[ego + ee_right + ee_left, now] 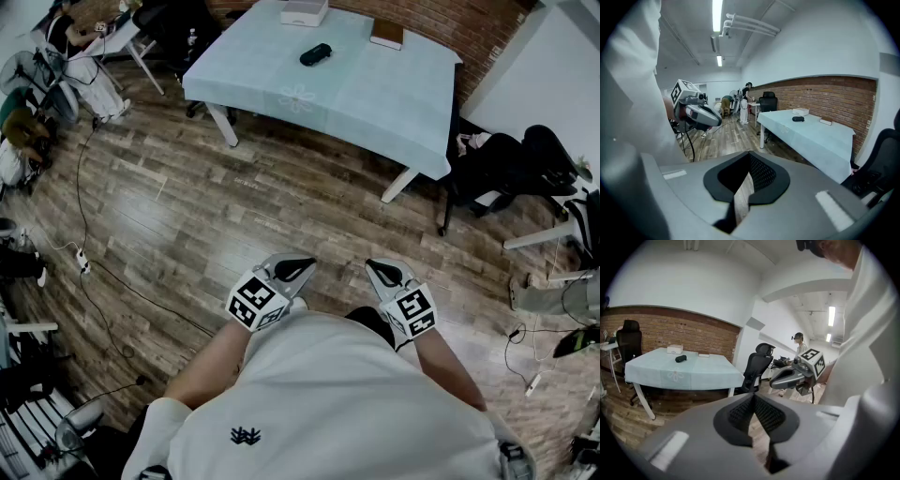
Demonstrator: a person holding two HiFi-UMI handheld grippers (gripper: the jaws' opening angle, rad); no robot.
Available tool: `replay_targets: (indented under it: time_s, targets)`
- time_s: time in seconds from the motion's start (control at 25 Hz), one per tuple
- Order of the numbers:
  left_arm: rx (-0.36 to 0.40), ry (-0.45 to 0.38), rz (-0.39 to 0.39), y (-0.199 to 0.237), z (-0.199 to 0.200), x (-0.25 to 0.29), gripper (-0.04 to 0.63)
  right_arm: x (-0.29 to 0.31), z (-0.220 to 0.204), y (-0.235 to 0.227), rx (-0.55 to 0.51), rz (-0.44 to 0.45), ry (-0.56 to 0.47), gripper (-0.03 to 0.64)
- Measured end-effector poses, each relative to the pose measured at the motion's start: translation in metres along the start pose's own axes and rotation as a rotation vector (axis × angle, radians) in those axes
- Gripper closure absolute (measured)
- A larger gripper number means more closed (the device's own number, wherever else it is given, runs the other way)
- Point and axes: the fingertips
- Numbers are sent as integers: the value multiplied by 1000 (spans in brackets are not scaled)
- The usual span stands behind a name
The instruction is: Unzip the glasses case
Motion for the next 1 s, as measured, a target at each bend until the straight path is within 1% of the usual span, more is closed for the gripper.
replay_targets:
  time_s: [0.12, 0.24, 0.4, 0.6, 0.72, 0.88, 1.0]
  targets:
    - [8, 10, 32, 37, -5, -23, 538, 36, 17, 10, 11, 20, -1, 617]
    - [-22, -17, 56, 65, 2, -35, 538, 60, 31, 16, -3, 62, 11, 617]
    - [-43, -44, 81, 104, 19, -25, 538, 96, 35, -5, -5, 97, 33, 617]
    - [-49, -28, 126, 159, 52, -4, 538, 156, 44, -57, -3, 140, 18, 617]
    - [-46, -10, 160, 190, 85, 9, 538, 192, 56, -105, 28, 160, -2, 617]
    - [-22, 36, 205, 233, 126, 26, 538, 234, 72, -157, 18, 187, -39, 615]
    - [-14, 54, 235, 262, 151, 48, 538, 260, 72, -193, 14, 204, -51, 615]
Point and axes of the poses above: the fingertips, and each gripper's own axes: x forward along the fingers, y to its left, z out of its top, and after that the axes turned 13 degrees about -x, right-handed
